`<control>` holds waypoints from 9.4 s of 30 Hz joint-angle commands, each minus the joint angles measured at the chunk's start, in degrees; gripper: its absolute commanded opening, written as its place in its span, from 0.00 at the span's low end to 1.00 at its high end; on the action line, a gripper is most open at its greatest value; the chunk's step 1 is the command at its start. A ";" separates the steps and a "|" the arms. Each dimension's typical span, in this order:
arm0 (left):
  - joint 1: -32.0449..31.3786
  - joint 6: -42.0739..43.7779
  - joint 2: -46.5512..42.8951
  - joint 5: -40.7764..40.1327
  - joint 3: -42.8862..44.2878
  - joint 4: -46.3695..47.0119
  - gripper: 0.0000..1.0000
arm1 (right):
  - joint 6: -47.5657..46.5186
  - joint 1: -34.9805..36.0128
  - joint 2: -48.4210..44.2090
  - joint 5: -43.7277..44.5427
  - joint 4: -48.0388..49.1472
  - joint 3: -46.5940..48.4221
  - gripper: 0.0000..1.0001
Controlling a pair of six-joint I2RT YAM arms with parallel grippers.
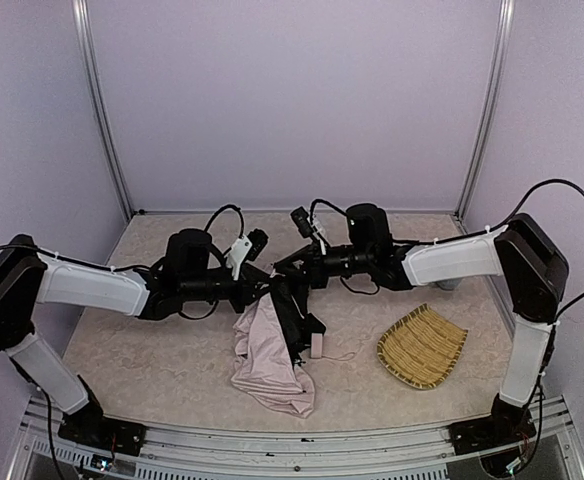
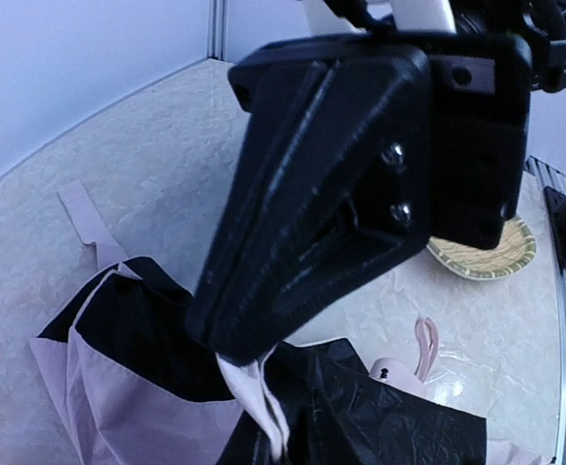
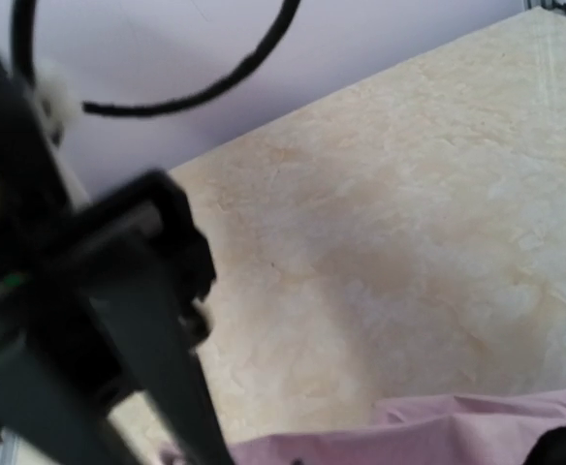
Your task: Put away the umbrella
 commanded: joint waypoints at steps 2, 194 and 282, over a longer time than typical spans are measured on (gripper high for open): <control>3.82 -1.72 6.06 1.85 4.57 1.44 0.00 | -0.72 -1.81 2.61 0.35 -1.94 1.93 0.00; 12.55 -3.37 20.47 1.69 23.24 -18.77 0.81 | -24.89 8.05 -0.34 -9.68 -16.62 -5.52 0.00; 12.02 -11.75 28.92 5.96 10.77 1.74 0.39 | 1.10 -3.96 25.29 7.25 -9.21 14.14 0.00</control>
